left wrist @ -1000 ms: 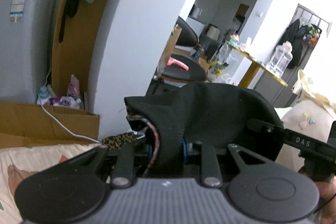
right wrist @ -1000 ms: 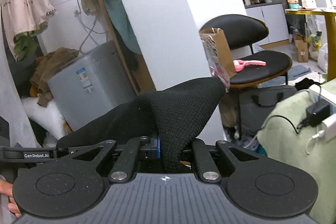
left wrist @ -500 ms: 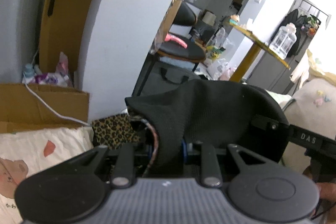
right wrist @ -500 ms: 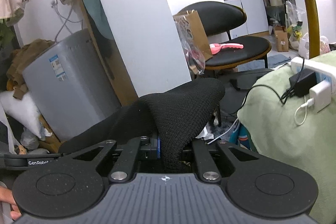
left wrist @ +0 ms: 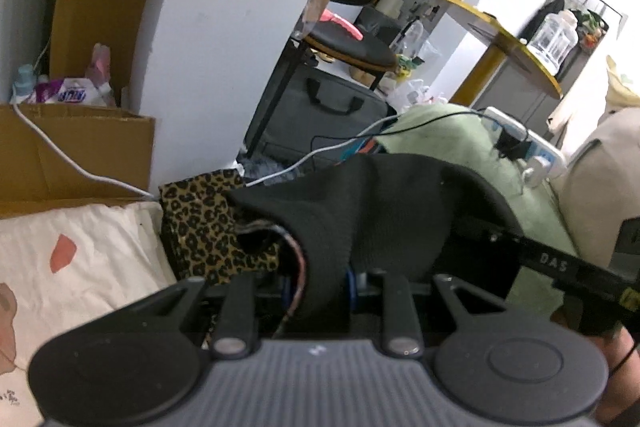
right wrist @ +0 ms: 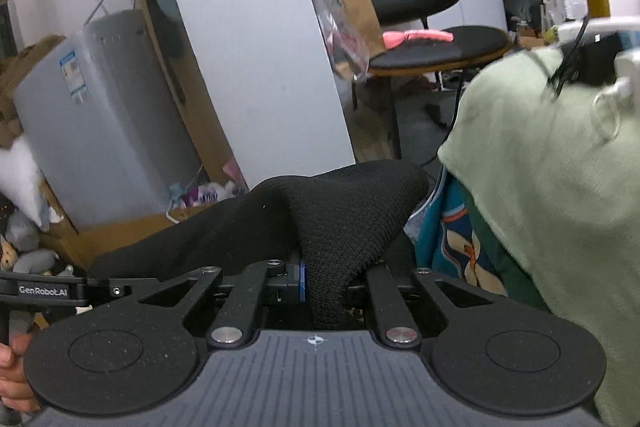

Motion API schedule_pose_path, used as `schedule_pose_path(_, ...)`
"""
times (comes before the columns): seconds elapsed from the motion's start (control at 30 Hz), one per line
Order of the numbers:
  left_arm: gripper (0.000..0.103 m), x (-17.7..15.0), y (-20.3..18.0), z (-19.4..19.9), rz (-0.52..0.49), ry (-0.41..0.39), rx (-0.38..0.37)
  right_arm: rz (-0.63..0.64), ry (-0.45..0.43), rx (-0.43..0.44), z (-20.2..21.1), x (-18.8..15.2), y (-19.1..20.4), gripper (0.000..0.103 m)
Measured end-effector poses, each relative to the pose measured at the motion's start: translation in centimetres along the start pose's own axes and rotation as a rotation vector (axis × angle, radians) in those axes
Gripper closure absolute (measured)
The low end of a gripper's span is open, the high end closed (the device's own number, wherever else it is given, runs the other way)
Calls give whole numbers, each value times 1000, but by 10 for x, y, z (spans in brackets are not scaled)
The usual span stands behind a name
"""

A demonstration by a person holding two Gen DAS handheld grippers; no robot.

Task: Fold clothes
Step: 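Lift the folded garment off the sheet with both grippers and carry it away, then carry the folded black garment with both grippers down toward the bed corner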

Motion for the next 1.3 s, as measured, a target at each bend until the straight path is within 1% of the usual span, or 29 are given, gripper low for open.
schedule_pose_path(0.13, 77, -11, 13, -26, 38, -13, -16, 23, -2, 2, -22, -11, -15, 94)
schedule_pose_path(0.27, 77, -29, 25, -58, 69, -23, -36, 17, 5, 3, -49, -22, -34, 94)
schedule_pose_path(0.47, 77, -54, 49, -106, 132, -19, -66, 28, 38, 7, -99, -34, -61, 94)
schedule_pose_path(0.6, 77, -61, 63, -129, 131, -10, -70, 37, 54, 13, -130, -40, -76, 94)
schedule_pose_path(0.7, 77, -60, 74, -139, 134, -18, -70, 36, 63, 23, -149, -42, -80, 94)
schedule_pose_path(0.93, 77, -47, 97, -154, 123, -26, -83, 59, 89, 56, -183, -27, -77, 94)
schedule_pose_path(1.03, 77, -41, 105, -159, 115, -31, -72, 92, 93, 63, -196, -23, -73, 94)
schedule_pose_path(1.13, 77, -39, 117, -168, 137, -30, -66, 100, 99, 71, -213, -21, -72, 94)
schedule_pose_path(1.3, 77, -36, 140, -191, 162, -13, -51, 29, 107, 96, -249, -23, -80, 94)
Point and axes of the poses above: each gripper's, at about its wrist camera, not at the fingertips, and z roughly against the way its jaws point, y to its left, x to its top, the point moved 5 cm from there along -z, roughly the way its jaws point, and after that the axes turned 11 degrees about -z, right-handed, at the moved point
